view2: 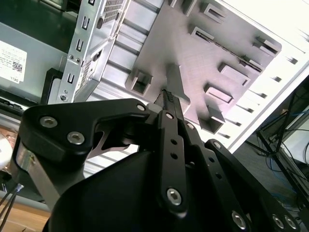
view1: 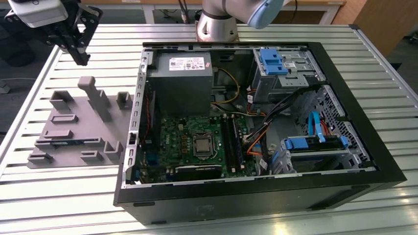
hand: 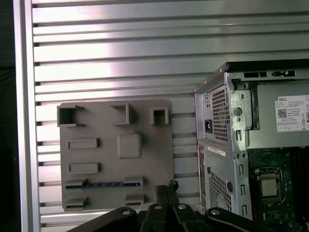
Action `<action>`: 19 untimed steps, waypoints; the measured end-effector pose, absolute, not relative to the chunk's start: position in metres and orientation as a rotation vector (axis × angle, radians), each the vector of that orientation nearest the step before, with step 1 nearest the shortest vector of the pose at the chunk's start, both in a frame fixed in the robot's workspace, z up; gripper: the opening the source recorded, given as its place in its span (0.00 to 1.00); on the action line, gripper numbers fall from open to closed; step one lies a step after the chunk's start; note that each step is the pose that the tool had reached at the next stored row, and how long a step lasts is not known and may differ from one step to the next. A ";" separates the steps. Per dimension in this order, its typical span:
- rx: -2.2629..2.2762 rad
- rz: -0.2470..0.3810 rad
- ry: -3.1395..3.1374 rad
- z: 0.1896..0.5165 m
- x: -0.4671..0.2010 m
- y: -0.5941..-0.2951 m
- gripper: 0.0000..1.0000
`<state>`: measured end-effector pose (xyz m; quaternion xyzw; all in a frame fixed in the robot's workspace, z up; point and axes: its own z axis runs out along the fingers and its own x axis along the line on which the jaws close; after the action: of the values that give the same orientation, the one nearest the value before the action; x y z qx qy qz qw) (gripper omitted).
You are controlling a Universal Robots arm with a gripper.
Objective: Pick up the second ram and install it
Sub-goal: 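Reach for the second ram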
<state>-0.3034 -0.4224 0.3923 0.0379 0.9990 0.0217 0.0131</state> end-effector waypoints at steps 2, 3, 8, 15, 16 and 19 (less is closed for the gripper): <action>0.118 0.068 3.112 0.392 -0.306 -0.422 0.11; 0.118 0.068 3.112 0.392 -0.306 -0.422 0.11; 0.118 0.068 3.112 0.392 -0.307 -0.422 0.11; 0.118 0.068 3.113 0.392 -0.309 -0.422 0.11; 0.118 0.068 3.113 0.392 -0.310 -0.422 0.11; 0.118 0.068 3.113 0.392 -0.312 -0.422 0.11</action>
<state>-0.3115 -0.4224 0.3924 0.0379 0.9990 0.0217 0.0131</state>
